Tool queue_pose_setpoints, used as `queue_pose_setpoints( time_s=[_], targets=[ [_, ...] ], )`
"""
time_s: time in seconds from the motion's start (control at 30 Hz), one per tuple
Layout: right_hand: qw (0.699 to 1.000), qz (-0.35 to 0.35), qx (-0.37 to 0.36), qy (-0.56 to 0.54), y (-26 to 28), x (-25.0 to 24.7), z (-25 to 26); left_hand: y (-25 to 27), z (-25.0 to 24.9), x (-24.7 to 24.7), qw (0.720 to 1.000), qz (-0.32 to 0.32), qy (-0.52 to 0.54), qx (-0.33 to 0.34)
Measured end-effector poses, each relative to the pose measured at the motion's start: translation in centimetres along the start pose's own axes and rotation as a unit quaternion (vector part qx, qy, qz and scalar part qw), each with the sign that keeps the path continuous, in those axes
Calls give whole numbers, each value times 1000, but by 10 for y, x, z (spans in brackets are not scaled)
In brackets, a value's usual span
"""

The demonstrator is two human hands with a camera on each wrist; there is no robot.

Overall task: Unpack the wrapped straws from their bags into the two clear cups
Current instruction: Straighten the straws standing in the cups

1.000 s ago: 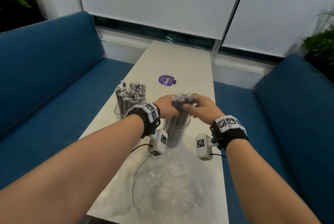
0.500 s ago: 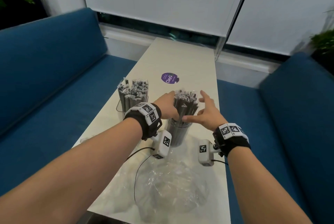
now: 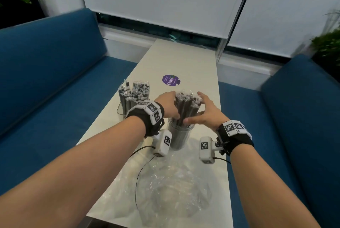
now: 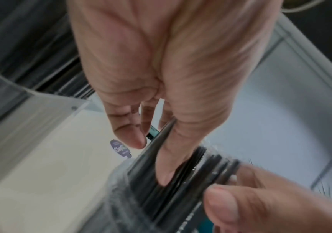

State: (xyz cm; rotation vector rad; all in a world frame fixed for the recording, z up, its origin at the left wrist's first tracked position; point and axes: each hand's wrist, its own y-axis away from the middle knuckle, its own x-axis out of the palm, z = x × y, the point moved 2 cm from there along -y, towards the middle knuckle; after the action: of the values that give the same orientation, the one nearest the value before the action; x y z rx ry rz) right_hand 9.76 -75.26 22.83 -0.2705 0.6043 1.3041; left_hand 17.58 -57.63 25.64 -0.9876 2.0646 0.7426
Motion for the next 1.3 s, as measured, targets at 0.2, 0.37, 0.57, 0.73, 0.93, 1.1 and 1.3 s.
queue_pose_setpoints(
  time_s=[0.2, 0.37, 0.57, 0.73, 0.93, 1.1, 1.3],
  targets=[
    [997, -15, -66, 42, 2, 3, 19, 0, 1, 2, 999, 50, 4, -3],
    [990, -128, -50, 12, 4, -9, 27, -3, 0, -3, 996, 12, 93, 4],
    [998, 2, -9, -59, 18, -9, 9, -4, 12, 10, 996, 83, -3, -11],
    [992, 94, -25, 80, 29, -1, 1, -2, 12, 15, 995, 98, 16, 18],
    [997, -57, -43, 35, 14, 3, 3, -7, 9, 17, 997, 13, 69, 28],
    [987, -148, -56, 5, 15, -5, 9, -8, 14, 16, 997, 20, 80, 13],
    [987, -151, -50, -17, 23, 1, 6, -2, 16, 16, 998, -1, 57, 3]
  ],
)
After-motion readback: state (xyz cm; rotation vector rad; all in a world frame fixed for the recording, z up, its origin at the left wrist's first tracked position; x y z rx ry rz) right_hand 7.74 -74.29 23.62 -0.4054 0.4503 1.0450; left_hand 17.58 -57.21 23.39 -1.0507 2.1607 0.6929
